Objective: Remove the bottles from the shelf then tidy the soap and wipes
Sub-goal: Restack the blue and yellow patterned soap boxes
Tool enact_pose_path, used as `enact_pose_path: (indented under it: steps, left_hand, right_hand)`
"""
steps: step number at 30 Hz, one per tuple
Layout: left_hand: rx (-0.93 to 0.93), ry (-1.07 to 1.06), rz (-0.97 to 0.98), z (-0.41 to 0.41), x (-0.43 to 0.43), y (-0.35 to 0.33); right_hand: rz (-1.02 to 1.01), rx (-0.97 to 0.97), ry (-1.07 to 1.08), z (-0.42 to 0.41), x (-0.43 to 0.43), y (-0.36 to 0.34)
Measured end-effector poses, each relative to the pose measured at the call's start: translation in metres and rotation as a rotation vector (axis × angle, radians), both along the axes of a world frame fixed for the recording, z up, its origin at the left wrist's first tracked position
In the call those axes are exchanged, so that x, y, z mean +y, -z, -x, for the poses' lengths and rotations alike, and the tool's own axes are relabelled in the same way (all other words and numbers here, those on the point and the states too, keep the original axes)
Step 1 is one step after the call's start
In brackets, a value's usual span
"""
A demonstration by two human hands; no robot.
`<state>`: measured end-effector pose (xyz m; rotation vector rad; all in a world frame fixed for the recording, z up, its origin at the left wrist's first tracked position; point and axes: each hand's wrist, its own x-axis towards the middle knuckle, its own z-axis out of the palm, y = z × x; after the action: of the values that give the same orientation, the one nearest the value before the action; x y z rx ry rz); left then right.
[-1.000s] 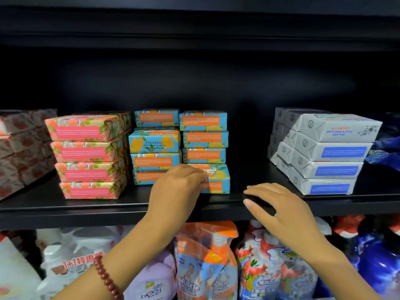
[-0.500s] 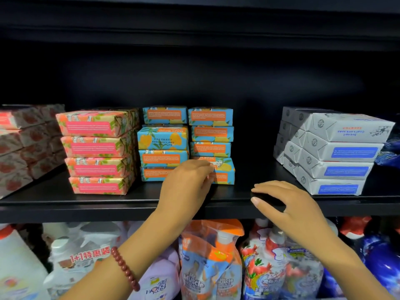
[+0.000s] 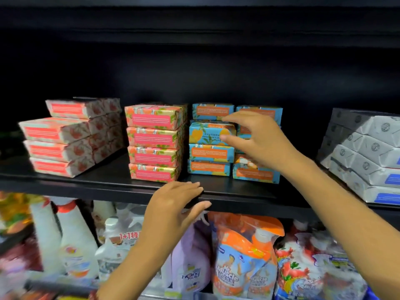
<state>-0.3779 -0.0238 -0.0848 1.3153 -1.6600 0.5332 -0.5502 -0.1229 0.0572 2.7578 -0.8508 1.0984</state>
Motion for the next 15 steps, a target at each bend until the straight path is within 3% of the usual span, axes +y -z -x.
enact_pose_path:
  steps: [4, 15]
  left_hand:
    - [0.049, 0.013, -0.036, 0.001, 0.003, -0.004]
    - [0.054, 0.017, -0.063, 0.001, 0.003, -0.002]
  right_hand:
    - [0.056, 0.237, 0.142, -0.03, -0.009, 0.006]
    - [0.016, 0.184, 0.149, -0.036, -0.016, 0.005]
